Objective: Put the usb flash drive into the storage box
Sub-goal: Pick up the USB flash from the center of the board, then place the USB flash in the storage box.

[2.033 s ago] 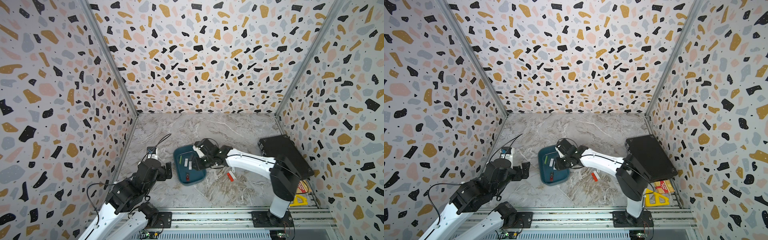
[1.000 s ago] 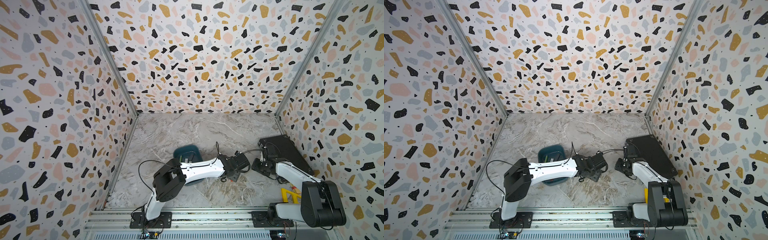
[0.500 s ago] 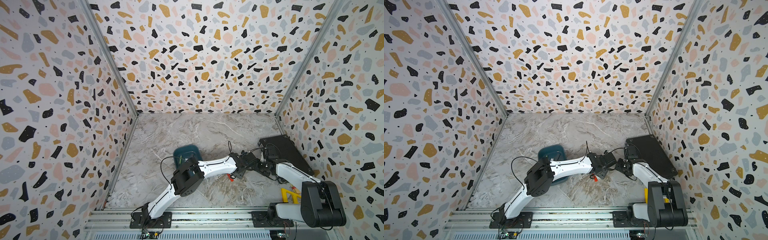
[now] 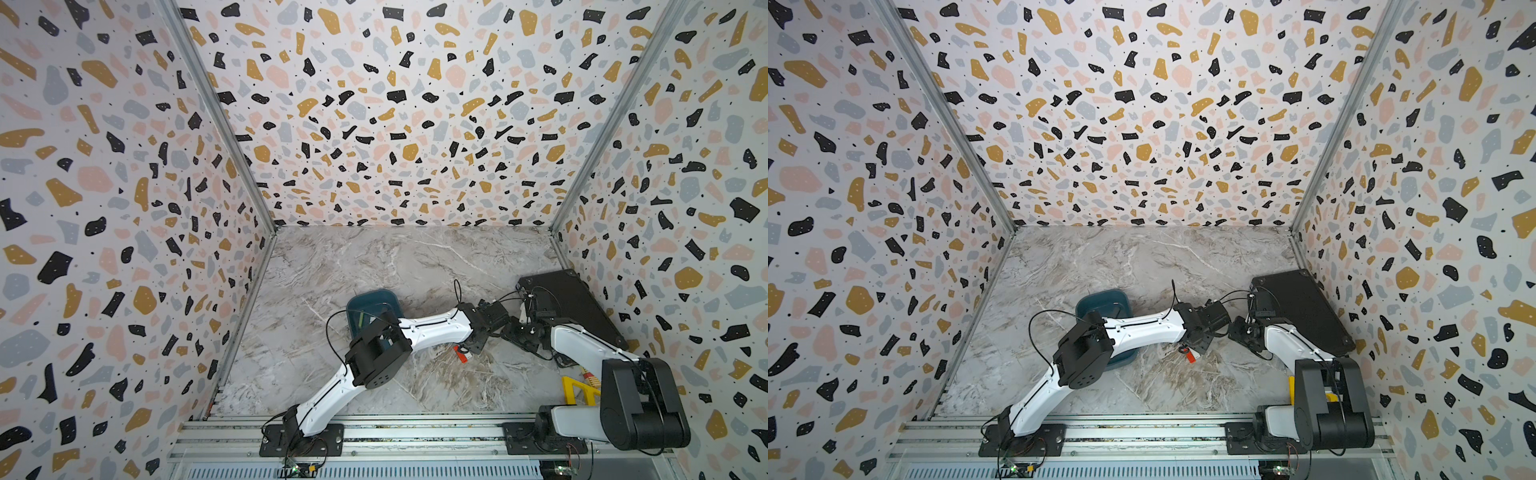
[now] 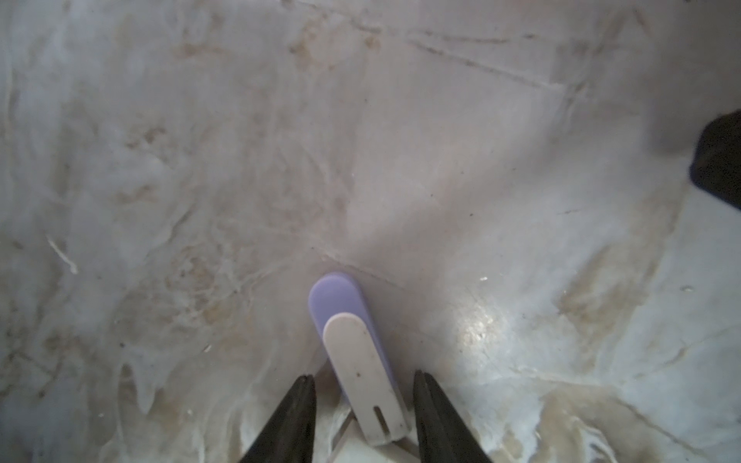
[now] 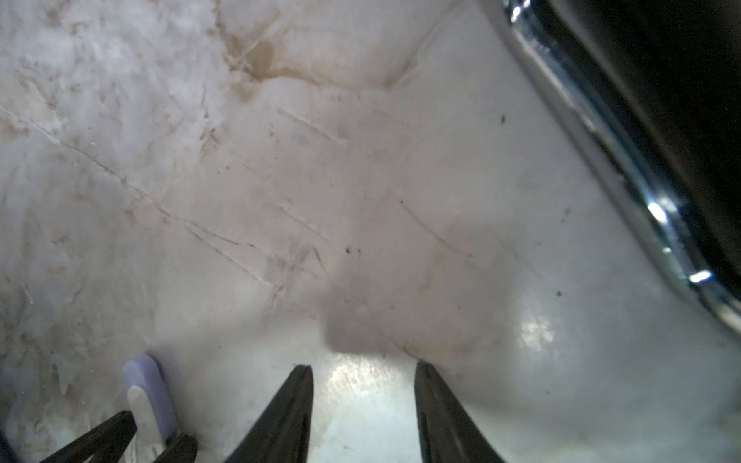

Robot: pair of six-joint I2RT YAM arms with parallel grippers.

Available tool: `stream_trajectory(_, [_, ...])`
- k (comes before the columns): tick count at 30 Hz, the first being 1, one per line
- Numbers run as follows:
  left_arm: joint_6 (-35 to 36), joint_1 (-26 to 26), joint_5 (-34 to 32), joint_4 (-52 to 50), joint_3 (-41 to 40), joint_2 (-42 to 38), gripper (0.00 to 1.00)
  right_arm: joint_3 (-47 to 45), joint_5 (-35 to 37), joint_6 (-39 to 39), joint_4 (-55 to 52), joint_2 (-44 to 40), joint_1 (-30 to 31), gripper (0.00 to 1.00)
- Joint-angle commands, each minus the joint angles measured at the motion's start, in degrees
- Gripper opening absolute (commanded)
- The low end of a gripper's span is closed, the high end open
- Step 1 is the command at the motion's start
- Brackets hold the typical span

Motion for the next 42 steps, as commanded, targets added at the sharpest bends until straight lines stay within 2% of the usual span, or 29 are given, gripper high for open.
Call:
stream_trajectory(1, [0.80, 0.19, 0.78, -0.88, 1.04, 3.23, 0.43, -0.31, -0.49, 0.52, -0.25, 0.41, 0.08, 0.47])
stream_trajectory(5, [1.40, 0.19, 1.06, -1.25, 1.47, 4.07, 0.36, -0.31, -0.55, 0.46, -0.26, 0.23, 0.06, 0.47])
stream_trajectory(10, [2.13, 0.27, 0.82, -1.79, 1.11, 3.56, 0.22, -0.23, -0.82, 0.47, 0.06, 0.61, 0.08, 0.47])
stream_trajectory(12, [2.48, 0.36, 0.30, -1.87, 1.37, 2.72, 0.19, -0.27, -1.20, 0.47, 0.18, 0.85, 0.03, 0.47])
stream_trajectory(17, [4.89, 0.72, -1.54, -6.82, 8.37, 0.27, 0.14, -0.03, -1.46, 0.39, 0.09, 1.22, 0.10, 0.46])
stream_trajectory(20, [6.12, 1.02, -2.74, -8.30, 7.75, -4.62, 0.13, -0.23, -1.62, 0.39, 0.06, 0.85, 0.03, 0.46])
stream_trajectory(23, [6.39, 2.47, -3.58, -6.81, 0.14, -13.51, 0.11, -0.32, -2.14, 0.41, 0.28, 0.94, 0.06, 0.46])
stream_trajectory(26, [5.25, 5.88, -5.08, -4.09, -12.26, -25.19, 0.12, -0.23, -3.21, 0.53, 0.40, 1.28, 0.11, 0.46])
stream_trajectory(30, [0.74, 15.46, -4.31, 0.20, -30.74, -40.84, 0.12, 0.20, -4.60, 0.44, 0.49, 1.26, 0.14, 0.45])
stream_trajectory(32, [-1.38, 20.38, -3.07, 0.99, -37.09, -45.26, 0.12, 0.59, -5.23, 0.47, 0.59, 1.45, 0.29, 0.44])
stream_trajectory(36, [-2.11, 25.94, 1.30, 5.35, -44.99, -47.42, 0.12, 0.90, -5.33, 0.21, 0.17, 1.90, 1.12, 0.44])
stream_trajectory(42, [-2.80, 27.00, 4.68, 9.35, -45.56, -40.43, 0.12, 4.01, -4.94, -3.26, -4.30, 2.42, 4.49, 0.44])
